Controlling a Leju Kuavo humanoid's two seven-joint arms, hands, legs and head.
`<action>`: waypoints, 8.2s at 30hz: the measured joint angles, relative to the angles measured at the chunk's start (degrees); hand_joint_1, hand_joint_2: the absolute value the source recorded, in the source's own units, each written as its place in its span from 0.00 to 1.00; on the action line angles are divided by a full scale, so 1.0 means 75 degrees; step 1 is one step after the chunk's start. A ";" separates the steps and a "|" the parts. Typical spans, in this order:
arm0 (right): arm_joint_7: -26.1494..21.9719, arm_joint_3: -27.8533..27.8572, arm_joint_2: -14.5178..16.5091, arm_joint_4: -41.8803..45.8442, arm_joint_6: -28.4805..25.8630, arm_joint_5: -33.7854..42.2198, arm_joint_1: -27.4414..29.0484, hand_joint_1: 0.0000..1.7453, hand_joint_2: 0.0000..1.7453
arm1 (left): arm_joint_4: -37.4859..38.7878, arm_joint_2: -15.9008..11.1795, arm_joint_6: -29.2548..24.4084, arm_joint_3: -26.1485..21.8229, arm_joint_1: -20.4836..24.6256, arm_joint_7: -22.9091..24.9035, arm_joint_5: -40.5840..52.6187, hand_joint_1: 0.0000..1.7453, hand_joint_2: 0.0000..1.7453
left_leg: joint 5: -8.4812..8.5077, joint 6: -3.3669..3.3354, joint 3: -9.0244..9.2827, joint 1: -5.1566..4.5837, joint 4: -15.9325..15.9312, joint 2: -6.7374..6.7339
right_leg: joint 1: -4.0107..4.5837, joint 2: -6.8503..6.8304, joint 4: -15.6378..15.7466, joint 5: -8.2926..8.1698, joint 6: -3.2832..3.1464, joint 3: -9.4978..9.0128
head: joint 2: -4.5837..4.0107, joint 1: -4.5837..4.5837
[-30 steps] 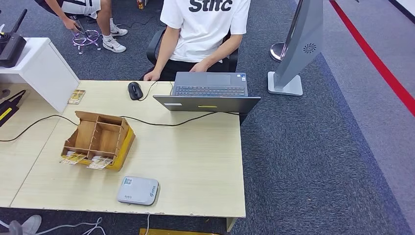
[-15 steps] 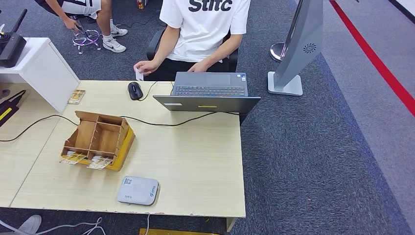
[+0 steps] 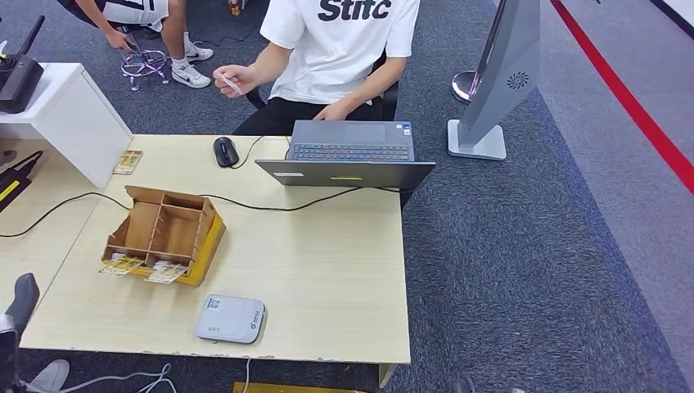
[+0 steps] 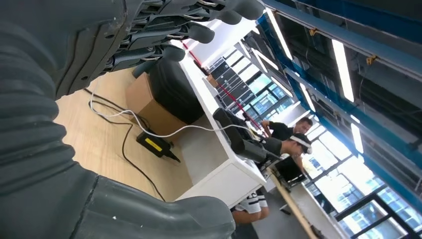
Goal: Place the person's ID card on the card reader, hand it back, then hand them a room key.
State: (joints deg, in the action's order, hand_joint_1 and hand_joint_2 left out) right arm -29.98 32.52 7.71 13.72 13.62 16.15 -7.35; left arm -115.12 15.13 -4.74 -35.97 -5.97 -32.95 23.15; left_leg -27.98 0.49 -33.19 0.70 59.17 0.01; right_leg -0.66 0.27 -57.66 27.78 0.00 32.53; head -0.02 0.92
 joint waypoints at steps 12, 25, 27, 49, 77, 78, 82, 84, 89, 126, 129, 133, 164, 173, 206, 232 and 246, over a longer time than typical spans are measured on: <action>0.0197 -0.0050 0.0094 -0.0038 -0.0090 -0.0434 -0.0243 0.00 1.00 | 0.1401 -0.0932 -0.0464 0.1122 0.0996 0.1132 0.2314 0.00 1.00 | 0.0006 0.0003 0.0000 -0.0001 0.0001 0.0000 | 0.0000 0.0003 -0.0001 -0.0003 0.0000 0.0002 | 0.0000 -0.0001; 0.0357 -0.0216 0.0182 -0.0065 -0.0136 -0.0872 -0.0465 0.00 1.00 | 0.3248 -0.1933 -0.0970 0.2764 0.2217 0.2472 0.4378 0.00 1.00 | 0.0008 0.0004 0.0000 0.0000 0.0004 -0.0002 | 0.0000 0.0007 -0.0003 -0.0005 -0.0001 0.0003 | 0.0000 0.0000; 0.0369 -0.0241 0.0191 -0.0070 -0.0143 -0.0938 -0.0495 0.00 1.00 | 0.3537 -0.2086 -0.1045 0.3055 0.2415 0.2688 0.4674 0.00 1.00 | 0.0008 0.0004 0.0000 0.0000 0.0004 -0.0002 | 0.0000 0.0008 -0.0004 -0.0005 -0.0001 0.0003 | 0.0000 0.0000; 0.0554 -0.0401 0.0307 -0.0101 -0.0224 -0.1613 -0.0764 0.00 1.00 | 0.6255 -0.3732 -0.1948 0.6168 0.4333 0.5171 0.7693 1.00 1.00 | 0.0016 0.0008 -0.0002 0.0001 0.0005 -0.0002 | 0.0000 0.0010 -0.0012 -0.0009 -0.0004 0.0005 | 0.0000 -0.0001; -0.0116 0.0062 0.0302 -0.0109 -0.0214 -0.1440 -0.0497 0.00 1.00 | 0.1658 -0.2752 -0.3986 0.5455 0.0525 0.2835 0.8831 1.00 1.00 | -0.0028 -0.0014 -0.0006 -0.0011 0.0005 -0.0040 | -0.0010 0.0053 0.0006 0.0006 0.0008 0.0010 | 0.0000 -0.0019; -0.0160 0.0124 0.0286 -0.0109 -0.0208 -0.1403 -0.0455 0.00 1.00 | 0.1380 -0.2560 -0.4119 0.5371 0.0185 0.2739 0.8825 1.00 1.00 | -0.0029 -0.0016 -0.0007 -0.0011 0.0005 -0.0039 | -0.0010 0.0051 0.0008 0.0008 0.0010 0.0010 | 0.0000 -0.0021; -0.0310 0.0369 0.0227 -0.0103 -0.0185 -0.1293 -0.0327 0.00 1.00 | 0.0763 -0.1950 -0.4391 0.5088 -0.0917 0.2527 0.8633 1.00 1.00 | -0.0031 -0.0019 -0.0007 -0.0009 0.0004 -0.0032 | -0.0009 0.0038 0.0010 0.0010 0.0011 0.0010 | 0.0000 -0.0023; -0.0354 0.0478 0.0205 -0.0098 -0.0184 -0.1280 -0.0279 0.00 1.00 | 0.0698 -0.1708 -0.4441 0.4930 -0.1274 0.2352 0.8428 1.00 1.00 | -0.0030 -0.0018 -0.0007 -0.0005 0.0004 -0.0029 | -0.0008 0.0032 0.0010 0.0010 0.0011 0.0009 | 0.0000 -0.0024; -0.0368 0.0640 0.0177 -0.0098 -0.0187 -0.1295 -0.0235 0.00 1.00 | 0.0698 -0.1346 -0.4491 0.4642 -0.1604 0.2088 0.8212 1.00 1.00 | -0.0015 -0.0008 -0.0006 -0.0001 0.0003 -0.0024 | -0.0006 0.0030 0.0003 0.0006 0.0006 0.0007 | 0.0000 -0.0024; -0.0240 0.0836 0.0172 -0.0098 -0.0211 -0.1999 -0.0225 0.00 1.00 | 0.5812 -0.0939 -0.4631 0.1836 -0.0248 0.1145 0.8747 1.00 1.00 | -0.0005 0.0001 -0.0006 -0.0004 0.0002 -0.0009 | -0.0005 0.0020 -0.0005 0.0003 0.0002 0.0005 | 0.0000 -0.0023; -0.0238 0.0836 0.0173 -0.0098 -0.0200 -0.2049 -0.0226 0.00 1.00 | 0.5728 -0.0918 -0.4634 0.1834 -0.0282 0.1082 0.8639 1.00 1.00 | -0.0005 0.0001 -0.0006 -0.0001 0.0002 -0.0009 | -0.0005 0.0016 -0.0005 0.0002 0.0002 0.0005 | 0.0000 -0.0023; -0.0237 0.0836 0.0173 -0.0098 -0.0186 -0.2107 -0.0228 0.00 1.00 | 0.5453 -0.0849 -0.4650 0.1833 -0.0322 0.0998 0.8529 1.00 1.00 | -0.0004 0.0001 -0.0006 -0.0001 0.0002 -0.0006 | -0.0004 0.0011 -0.0007 0.0002 0.0002 0.0004 | 0.0000 -0.0023; 0.0063 0.0886 0.0345 -0.0098 -0.0108 -0.2753 -0.0544 0.00 1.00 | 0.5778 -0.1162 -0.4560 0.3655 0.0623 0.2959 0.8835 1.00 1.00 | 0.0007 0.0004 -0.0003 -0.0003 0.0004 0.0000 | -0.0004 0.0005 -0.0009 -0.0004 0.0000 0.0004 | 0.0000 -0.0023; 0.0066 0.0886 0.0368 -0.0098 -0.0074 -0.2884 -0.0569 0.00 1.00 | 0.6827 -0.1790 -0.4517 0.4683 0.0847 0.3500 0.8835 1.00 1.00 | 0.0006 0.0004 -0.0005 -0.0003 0.0004 -0.0001 | -0.0004 0.0006 -0.0009 -0.0001 0.0001 0.0006 | 0.0000 -0.0023; 0.0168 0.0886 0.0384 -0.0098 0.0034 -0.3136 -0.0600 0.00 1.00 | 0.5001 -0.3318 -0.3765 0.6473 0.1246 0.5241 0.8835 1.00 1.00 | 0.0015 0.0013 -0.0004 0.0002 0.0003 0.0003 | -0.0002 0.0003 -0.0017 -0.0003 -0.0001 0.0005 | 0.0000 -0.0025; 0.0343 0.0886 0.0476 -0.0101 0.0128 -0.3388 -0.0746 0.00 1.00 | 0.5316 -0.4342 -0.3031 0.5135 0.2980 0.5234 0.8832 0.00 1.00 | 0.0028 0.0026 -0.0005 0.0011 0.0003 0.0004 | 0.0012 0.0008 -0.0024 -0.0016 -0.0021 0.0010 | 0.0000 -0.0024; 0.0313 0.0886 0.0482 -0.0101 0.0128 -0.3389 -0.0746 0.00 1.00 | 0.5316 -0.4610 -0.3051 0.5141 0.2826 0.5491 0.8835 0.00 1.00 | 0.0028 0.0026 -0.0005 0.0012 0.0003 0.0002 | 0.0013 0.0009 -0.0024 -0.0016 -0.0021 0.0012 | 0.0000 -0.0026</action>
State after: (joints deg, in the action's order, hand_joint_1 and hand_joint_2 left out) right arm -27.63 39.17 11.32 12.96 14.58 -9.27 -12.94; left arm -75.25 -19.44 -27.63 2.58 15.23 8.23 89.42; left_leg -27.77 0.69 -33.23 0.79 59.20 0.02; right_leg -0.57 0.34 -57.84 27.65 -0.16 32.62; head -0.02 0.72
